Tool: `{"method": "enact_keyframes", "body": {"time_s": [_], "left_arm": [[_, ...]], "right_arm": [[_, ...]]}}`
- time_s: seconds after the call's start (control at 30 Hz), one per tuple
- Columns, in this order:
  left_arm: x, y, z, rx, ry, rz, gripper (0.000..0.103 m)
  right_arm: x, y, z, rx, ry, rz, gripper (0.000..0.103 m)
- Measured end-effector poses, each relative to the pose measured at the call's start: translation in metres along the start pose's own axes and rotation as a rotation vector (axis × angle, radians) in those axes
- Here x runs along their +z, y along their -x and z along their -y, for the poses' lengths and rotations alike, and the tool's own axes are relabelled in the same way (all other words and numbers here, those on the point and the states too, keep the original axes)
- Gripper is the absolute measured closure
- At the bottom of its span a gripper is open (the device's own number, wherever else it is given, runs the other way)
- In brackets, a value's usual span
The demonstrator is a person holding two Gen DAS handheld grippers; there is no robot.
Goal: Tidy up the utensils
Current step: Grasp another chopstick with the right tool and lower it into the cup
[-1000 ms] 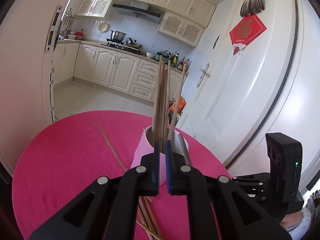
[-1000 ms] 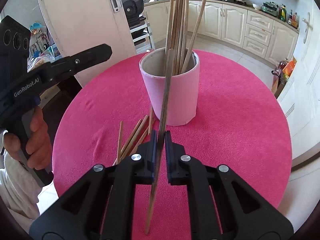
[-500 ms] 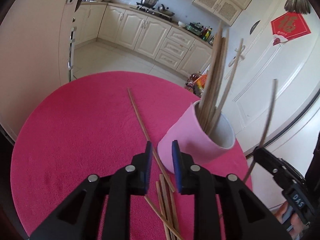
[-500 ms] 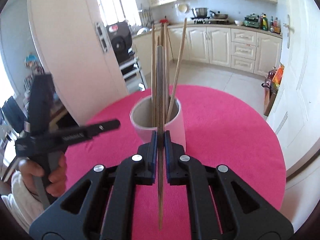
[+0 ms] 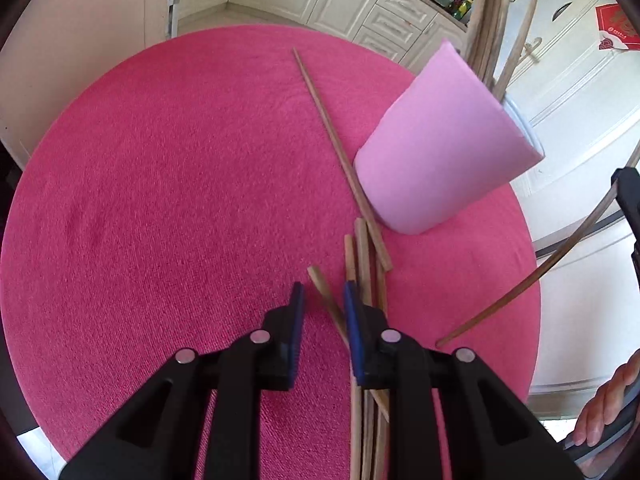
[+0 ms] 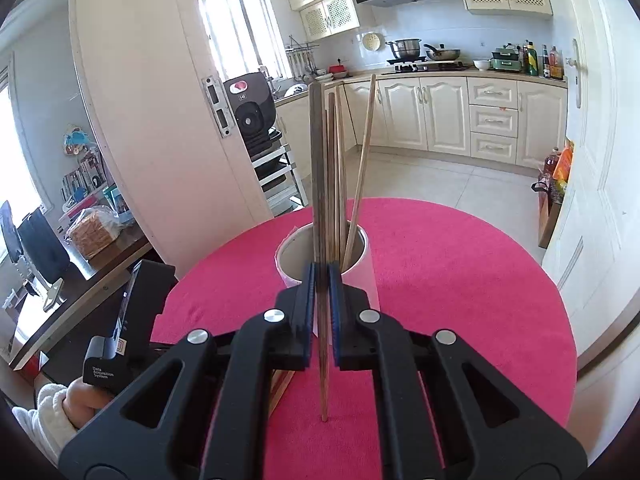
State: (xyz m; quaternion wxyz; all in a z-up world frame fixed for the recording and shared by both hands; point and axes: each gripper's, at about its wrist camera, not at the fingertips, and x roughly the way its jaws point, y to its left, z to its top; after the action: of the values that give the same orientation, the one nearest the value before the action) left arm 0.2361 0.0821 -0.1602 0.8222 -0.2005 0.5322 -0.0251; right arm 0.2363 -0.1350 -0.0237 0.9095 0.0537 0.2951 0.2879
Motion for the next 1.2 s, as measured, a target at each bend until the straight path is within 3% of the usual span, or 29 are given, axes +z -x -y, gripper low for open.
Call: {"method": "enact_keyframes", "body": {"time_s": [0.07, 0.2, 0.37, 0.57, 0.87, 0.93, 1.07, 1.2], "left_arm": [[-0.001, 0.000, 0.003, 0.007, -0.001, 0.000, 0.084], [0.004, 0.000, 0.006, -0.003, 0.009, 0.021, 0.098], [0.011, 0.038, 0.013, -0.050, -0.021, 0.172, 0.098], [0.028, 0.095, 0.033, -0.114, -0.099, 0.433, 0.098], [0.045, 0.172, 0.091, -0.175, -0.269, 0.942, 0.097], [0.043, 0.182, 0.105, -0.155, -0.302, 1.055, 0.097], [0.043, 0.194, 0.127, -0.188, -0.333, 1.202, 0.097], [0.049, 0.195, 0.141, -0.198, -0.348, 1.273, 0.097]], "right_arm": [[0.000, 0.003, 0.001, 0.003, -0.006, 0.003, 0.096], [-0.001, 0.007, 0.000, 0.003, -0.007, 0.010, 0.096], [0.002, 0.012, -0.002, 0.006, -0.007, 0.025, 0.096], [0.013, 0.019, -0.008, 0.010, 0.003, 0.062, 0.096], [0.041, 0.032, -0.015, 0.025, 0.012, 0.147, 0.096], [0.049, 0.035, -0.014, 0.025, 0.015, 0.169, 0.096], [0.065, 0.041, -0.011, 0.022, 0.008, 0.222, 0.096], [0.075, 0.040, -0.007, 0.019, -0.001, 0.268, 0.096]]}}
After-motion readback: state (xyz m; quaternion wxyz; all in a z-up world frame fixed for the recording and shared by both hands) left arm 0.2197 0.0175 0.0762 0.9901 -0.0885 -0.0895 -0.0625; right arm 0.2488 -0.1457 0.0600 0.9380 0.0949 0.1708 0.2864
